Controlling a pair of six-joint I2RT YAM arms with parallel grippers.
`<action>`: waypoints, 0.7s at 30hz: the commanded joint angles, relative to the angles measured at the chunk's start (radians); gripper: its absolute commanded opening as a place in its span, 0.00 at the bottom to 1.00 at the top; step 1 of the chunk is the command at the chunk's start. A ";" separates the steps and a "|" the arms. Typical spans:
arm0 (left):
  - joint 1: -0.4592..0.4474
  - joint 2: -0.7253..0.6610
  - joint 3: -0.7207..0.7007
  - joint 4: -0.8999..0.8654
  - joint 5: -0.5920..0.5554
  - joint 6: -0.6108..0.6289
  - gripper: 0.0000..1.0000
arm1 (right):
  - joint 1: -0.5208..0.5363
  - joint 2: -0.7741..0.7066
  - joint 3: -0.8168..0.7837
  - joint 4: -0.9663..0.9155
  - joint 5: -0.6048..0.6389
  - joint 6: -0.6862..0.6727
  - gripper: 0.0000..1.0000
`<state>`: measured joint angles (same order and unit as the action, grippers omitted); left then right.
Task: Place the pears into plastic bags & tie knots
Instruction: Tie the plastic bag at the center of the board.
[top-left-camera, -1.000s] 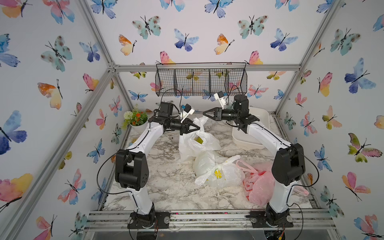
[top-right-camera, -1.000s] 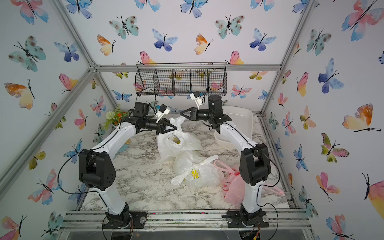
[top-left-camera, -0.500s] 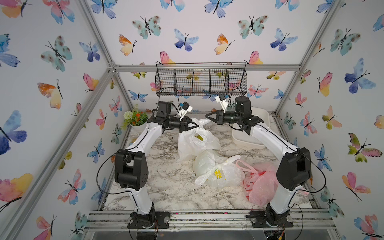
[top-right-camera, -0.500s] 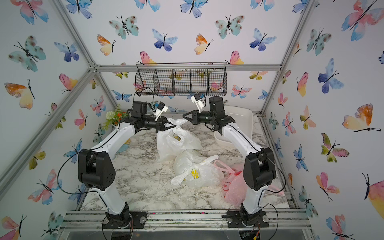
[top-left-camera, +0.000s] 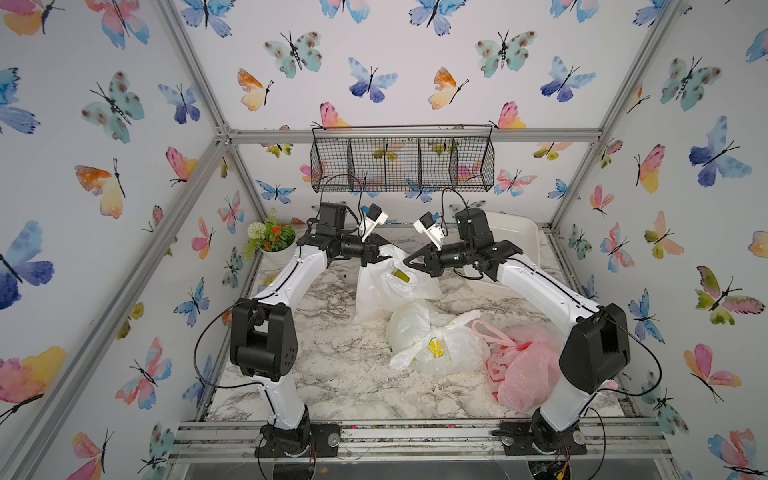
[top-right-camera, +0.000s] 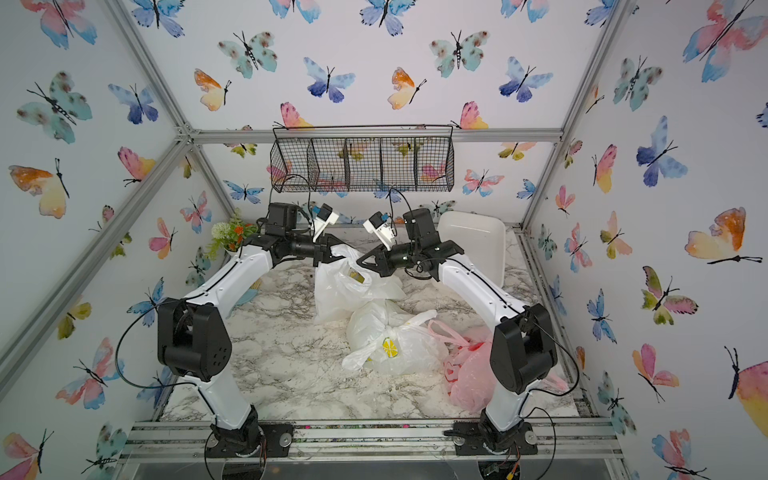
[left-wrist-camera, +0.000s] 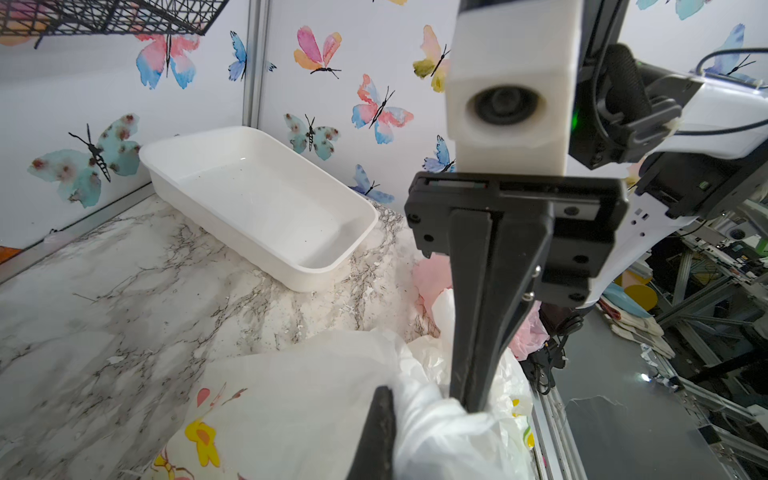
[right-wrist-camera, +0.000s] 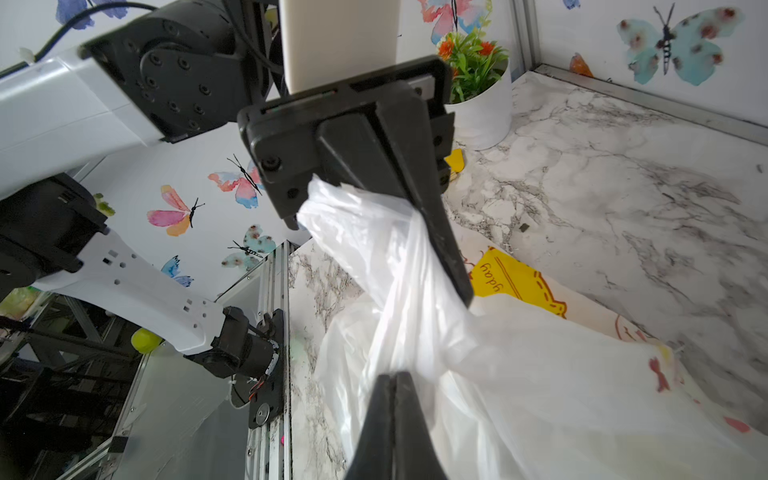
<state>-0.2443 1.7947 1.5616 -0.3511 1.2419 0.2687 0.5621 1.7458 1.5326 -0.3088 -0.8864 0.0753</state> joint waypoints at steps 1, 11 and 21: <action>0.014 -0.018 0.029 0.023 0.014 0.003 0.08 | 0.030 0.065 -0.002 -0.118 -0.073 -0.006 0.03; 0.019 -0.003 0.032 -0.249 0.017 0.211 0.22 | 0.047 0.142 0.017 0.136 -0.063 0.192 0.03; 0.117 0.009 0.009 -0.365 -0.093 0.305 0.50 | 0.027 0.188 0.035 0.230 -0.083 0.273 0.03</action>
<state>-0.1623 1.7962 1.5734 -0.6582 1.2003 0.5297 0.5961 1.9137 1.5551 -0.1375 -0.9436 0.3058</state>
